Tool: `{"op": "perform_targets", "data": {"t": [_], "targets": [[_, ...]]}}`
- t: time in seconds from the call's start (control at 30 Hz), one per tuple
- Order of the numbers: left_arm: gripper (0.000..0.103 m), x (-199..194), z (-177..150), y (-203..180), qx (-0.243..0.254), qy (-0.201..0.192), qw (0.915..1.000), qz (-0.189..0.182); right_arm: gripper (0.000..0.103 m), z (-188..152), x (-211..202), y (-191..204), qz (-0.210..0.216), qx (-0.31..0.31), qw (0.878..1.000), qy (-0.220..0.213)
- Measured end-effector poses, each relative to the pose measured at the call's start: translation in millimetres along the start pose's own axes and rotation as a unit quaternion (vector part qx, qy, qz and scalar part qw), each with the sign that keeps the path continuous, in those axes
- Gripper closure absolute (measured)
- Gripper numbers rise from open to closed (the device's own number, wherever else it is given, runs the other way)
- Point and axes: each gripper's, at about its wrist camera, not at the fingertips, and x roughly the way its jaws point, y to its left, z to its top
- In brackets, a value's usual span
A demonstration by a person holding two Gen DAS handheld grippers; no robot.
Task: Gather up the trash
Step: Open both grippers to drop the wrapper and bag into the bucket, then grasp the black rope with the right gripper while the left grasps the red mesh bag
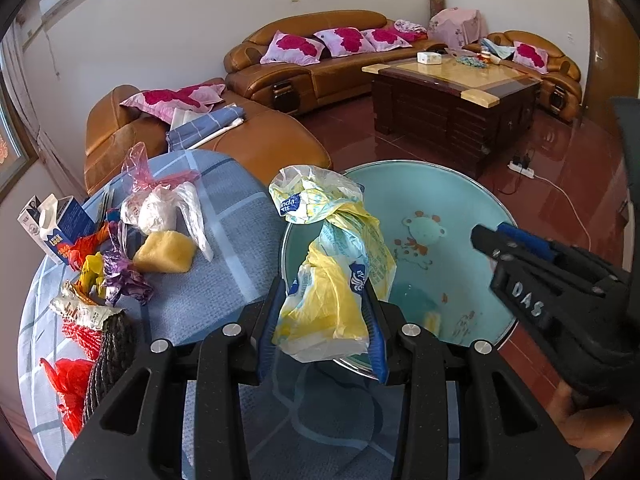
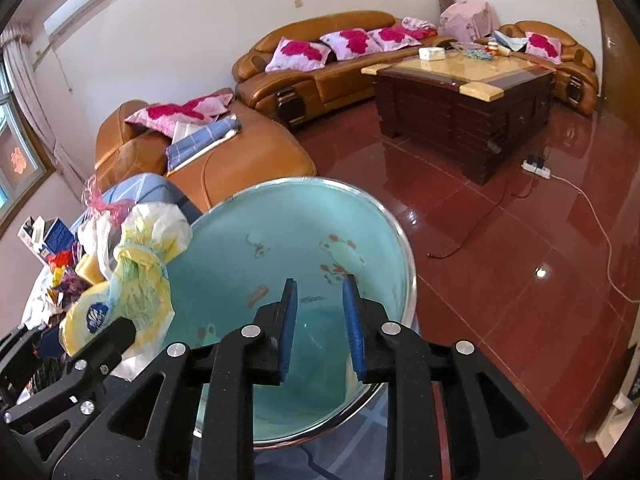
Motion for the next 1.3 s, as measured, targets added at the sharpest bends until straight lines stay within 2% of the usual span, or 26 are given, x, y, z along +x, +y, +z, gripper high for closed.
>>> {"op": "perform_targets", "data": {"t": [0.27, 0.33, 0.5, 0.73, 0.8, 0.87, 0.93, 1.03, 1.3], "targets": [[0.063, 2, 3, -4, 0.006, -0.001, 1.0, -0.002, 0.077, 7, -18, -9, -0.035, 0.017, 0.998, -0.041], [0.045, 2, 4, -5, 0.006, -0.005, 1.0, 0.001, 0.077, 8, -21, -14, -0.041, 0.027, 0.998, -0.045], [0.033, -6, 4, -4, 0.006, -0.018, 0.9998, 0.01, 0.077, 9, -26, -18, -0.042, 0.034, 0.997, -0.051], [0.027, -16, 0, 18, -0.021, -0.016, 0.999, 0.035, 0.07, 7, -34, -7, -0.034, 0.021, 0.997, -0.06], [0.027, -19, -3, 28, -0.032, -0.012, 0.9986, 0.041, 0.064, 7, -37, -3, -0.03, 0.016, 0.997, -0.062], [0.027, -22, -6, 39, -0.044, -0.009, 0.9978, 0.049, 0.052, 5, -40, 5, -0.023, 0.006, 0.998, -0.064], [0.026, -26, -10, 49, -0.051, -0.008, 0.997, 0.058, 0.048, 3, -42, 14, -0.02, -0.009, 0.998, -0.066], [0.026, -33, -16, 65, -0.064, -0.007, 0.9947, 0.08, 0.048, -3, -44, 28, -0.017, -0.032, 0.997, -0.064], [0.026, -42, -28, 95, -0.091, -0.006, 0.9908, 0.1, 0.046, -12, -53, 57, -0.014, -0.064, 0.996, -0.066]]}}
